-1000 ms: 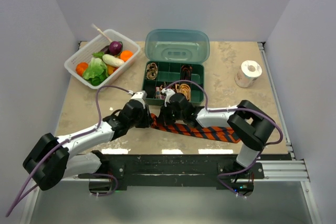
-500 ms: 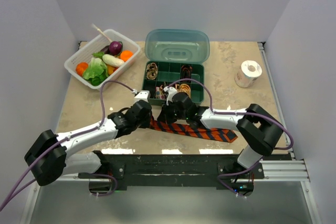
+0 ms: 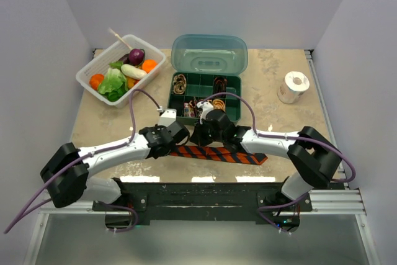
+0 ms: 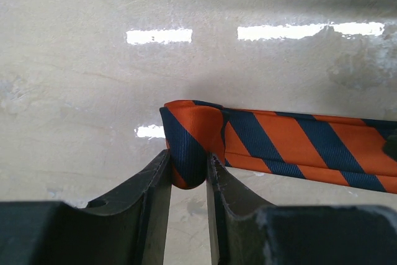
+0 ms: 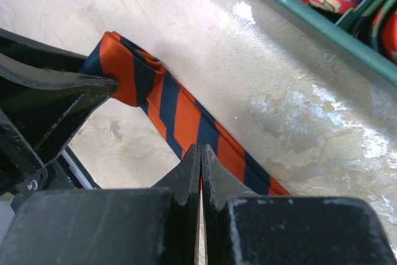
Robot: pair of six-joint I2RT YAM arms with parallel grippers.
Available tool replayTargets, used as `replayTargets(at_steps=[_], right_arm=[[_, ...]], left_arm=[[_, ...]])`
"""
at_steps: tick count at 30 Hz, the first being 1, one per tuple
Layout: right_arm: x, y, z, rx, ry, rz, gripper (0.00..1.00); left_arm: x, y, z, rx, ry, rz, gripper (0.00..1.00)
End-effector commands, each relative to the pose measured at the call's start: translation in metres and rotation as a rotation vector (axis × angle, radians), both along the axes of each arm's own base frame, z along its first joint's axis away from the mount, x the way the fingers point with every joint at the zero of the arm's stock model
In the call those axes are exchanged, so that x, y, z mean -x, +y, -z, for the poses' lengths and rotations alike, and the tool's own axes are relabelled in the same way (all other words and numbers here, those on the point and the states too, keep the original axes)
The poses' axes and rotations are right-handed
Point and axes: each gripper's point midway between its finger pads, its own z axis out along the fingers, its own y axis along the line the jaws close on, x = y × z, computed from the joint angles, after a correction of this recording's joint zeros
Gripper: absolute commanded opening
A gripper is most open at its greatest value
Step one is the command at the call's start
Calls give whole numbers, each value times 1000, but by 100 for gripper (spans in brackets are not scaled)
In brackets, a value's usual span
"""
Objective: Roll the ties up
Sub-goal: Roll the tie at the center of the board.
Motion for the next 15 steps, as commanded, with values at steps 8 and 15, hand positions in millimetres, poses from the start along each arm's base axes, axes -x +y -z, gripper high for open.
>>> replayTargets(at_steps=[8, 15], right_arm=[[-12, -27, 3, 58, -24, 101, 0], [-18, -39, 8, 67, -8, 132, 0]], left_arm=[[0, -16, 1, -170, -2, 1, 31], [3, -41, 12, -109, 37, 91, 32]])
